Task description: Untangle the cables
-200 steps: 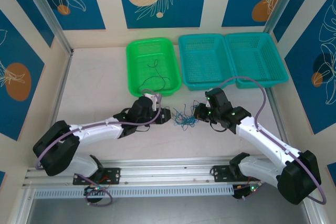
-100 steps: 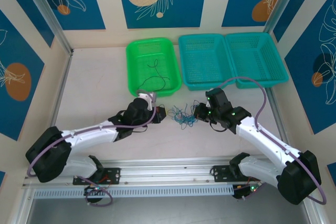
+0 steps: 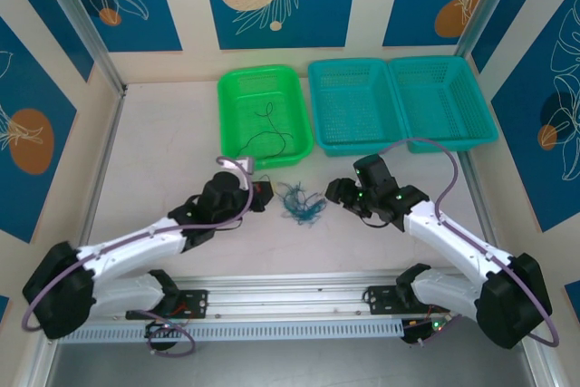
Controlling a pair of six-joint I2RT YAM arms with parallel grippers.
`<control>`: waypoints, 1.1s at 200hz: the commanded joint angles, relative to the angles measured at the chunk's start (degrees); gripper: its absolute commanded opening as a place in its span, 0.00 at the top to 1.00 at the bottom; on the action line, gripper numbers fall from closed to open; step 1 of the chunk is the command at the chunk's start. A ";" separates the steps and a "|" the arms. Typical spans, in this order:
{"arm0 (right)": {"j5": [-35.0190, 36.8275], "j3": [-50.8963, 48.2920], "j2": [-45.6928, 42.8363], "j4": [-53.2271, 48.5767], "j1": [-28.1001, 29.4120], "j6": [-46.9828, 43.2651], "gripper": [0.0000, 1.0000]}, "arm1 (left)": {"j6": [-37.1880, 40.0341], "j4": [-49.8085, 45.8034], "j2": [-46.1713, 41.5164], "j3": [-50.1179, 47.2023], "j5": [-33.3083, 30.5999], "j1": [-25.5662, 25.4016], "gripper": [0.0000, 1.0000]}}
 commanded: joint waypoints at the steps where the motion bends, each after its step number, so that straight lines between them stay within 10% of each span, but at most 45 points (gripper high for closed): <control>1: 1.42 -0.63 0.26 -4.17 0.04 0.06 0.38 | 4.55 -3.01 -4.51 0.09 -0.85 1.14 1.00; 60: 2.97 4.87 3.85 10.52 15.32 -15.86 0.38 | 5.57 -4.43 -6.07 0.24 2.45 1.11 1.00; 116: -8.42 21.09 30.42 13.16 16.21 -4.69 0.38 | 6.03 -6.62 -10.52 -0.36 2.62 1.08 1.00; 176: -16.74 24.08 40.42 13.15 16.57 -5.53 0.39 | 5.20 -7.13 -13.50 -2.54 1.01 1.07 1.00; 220: -13.81 19.61 39.42 15.15 14.73 -1.81 0.95 | 4.99 -9.11 -14.34 -2.37 -1.42 1.14 1.00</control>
